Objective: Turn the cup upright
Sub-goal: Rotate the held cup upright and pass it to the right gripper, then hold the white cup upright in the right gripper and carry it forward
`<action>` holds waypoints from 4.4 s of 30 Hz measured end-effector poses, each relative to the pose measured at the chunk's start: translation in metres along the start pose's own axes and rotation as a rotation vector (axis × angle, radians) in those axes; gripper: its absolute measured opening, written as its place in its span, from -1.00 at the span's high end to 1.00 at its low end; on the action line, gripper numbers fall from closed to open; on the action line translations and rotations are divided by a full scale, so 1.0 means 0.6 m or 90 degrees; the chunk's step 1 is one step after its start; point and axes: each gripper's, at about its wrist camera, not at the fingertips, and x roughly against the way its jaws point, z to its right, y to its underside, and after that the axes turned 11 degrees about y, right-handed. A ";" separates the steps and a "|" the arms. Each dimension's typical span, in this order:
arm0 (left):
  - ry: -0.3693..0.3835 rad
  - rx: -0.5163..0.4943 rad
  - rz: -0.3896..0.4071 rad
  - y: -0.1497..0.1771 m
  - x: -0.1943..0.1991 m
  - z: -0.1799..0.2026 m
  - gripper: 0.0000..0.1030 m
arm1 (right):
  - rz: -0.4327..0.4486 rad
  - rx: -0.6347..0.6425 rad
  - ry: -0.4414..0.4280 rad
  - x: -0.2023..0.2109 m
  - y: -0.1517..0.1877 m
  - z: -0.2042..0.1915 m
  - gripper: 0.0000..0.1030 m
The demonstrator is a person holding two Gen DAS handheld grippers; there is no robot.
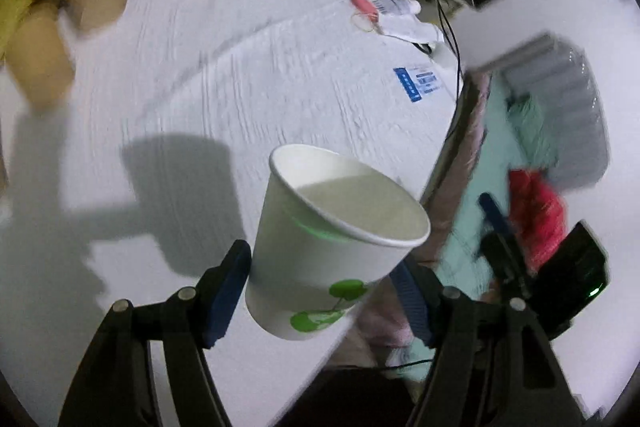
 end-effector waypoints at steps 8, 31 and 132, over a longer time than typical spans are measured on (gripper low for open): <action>0.061 0.138 0.068 0.028 -0.007 -0.068 -0.36 | -0.022 0.021 -0.009 -0.009 -0.004 -0.022 -0.63; 0.077 0.103 0.146 0.056 0.044 -0.125 -0.38 | -0.100 0.149 0.003 -0.078 -0.016 -0.115 -0.63; -0.191 -0.070 0.325 0.302 0.135 -0.116 -0.38 | 0.041 0.306 0.050 -0.151 0.077 -0.295 -0.27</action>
